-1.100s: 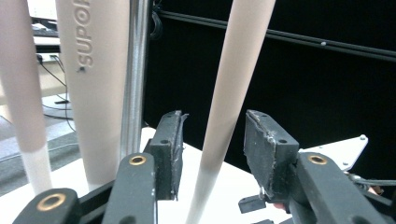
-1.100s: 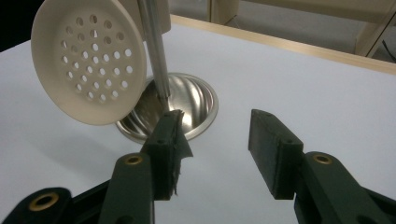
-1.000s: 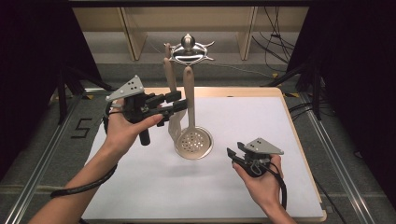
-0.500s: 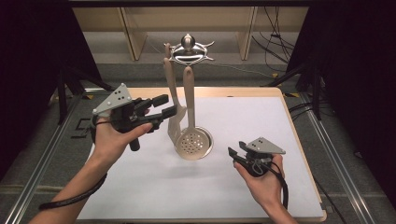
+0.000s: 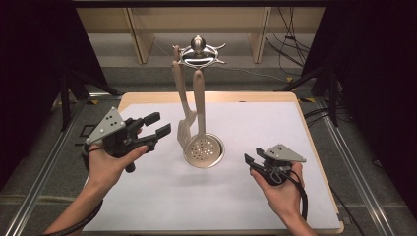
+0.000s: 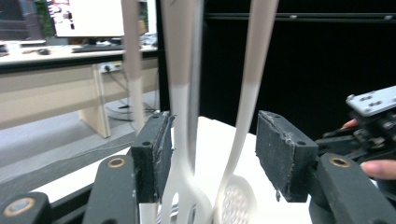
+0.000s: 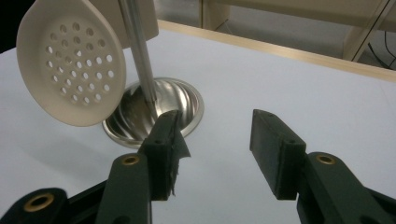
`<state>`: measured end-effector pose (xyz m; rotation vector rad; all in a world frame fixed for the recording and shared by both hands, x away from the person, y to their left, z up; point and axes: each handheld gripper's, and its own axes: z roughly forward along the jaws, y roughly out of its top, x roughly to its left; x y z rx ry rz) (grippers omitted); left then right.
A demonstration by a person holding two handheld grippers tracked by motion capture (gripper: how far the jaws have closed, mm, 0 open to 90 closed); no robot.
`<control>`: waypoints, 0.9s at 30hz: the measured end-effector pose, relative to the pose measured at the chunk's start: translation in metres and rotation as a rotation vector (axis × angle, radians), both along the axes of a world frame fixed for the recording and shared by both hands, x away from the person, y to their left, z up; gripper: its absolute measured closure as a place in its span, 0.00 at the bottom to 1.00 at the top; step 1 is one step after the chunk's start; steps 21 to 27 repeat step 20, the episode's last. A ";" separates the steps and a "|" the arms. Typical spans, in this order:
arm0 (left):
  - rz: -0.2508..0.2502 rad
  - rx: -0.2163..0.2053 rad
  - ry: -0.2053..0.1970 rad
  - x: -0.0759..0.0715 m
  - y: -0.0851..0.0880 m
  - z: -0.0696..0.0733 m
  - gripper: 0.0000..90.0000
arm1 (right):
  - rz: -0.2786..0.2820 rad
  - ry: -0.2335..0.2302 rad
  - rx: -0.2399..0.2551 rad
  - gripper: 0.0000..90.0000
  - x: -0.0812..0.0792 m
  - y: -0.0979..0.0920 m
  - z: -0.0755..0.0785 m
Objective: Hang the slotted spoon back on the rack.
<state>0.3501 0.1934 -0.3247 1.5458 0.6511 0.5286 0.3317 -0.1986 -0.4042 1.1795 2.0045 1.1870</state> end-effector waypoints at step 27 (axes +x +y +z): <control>0.124 0.039 0.078 -0.004 0.024 -0.109 0.50 | -0.043 0.024 0.057 0.58 -0.001 -0.011 -0.009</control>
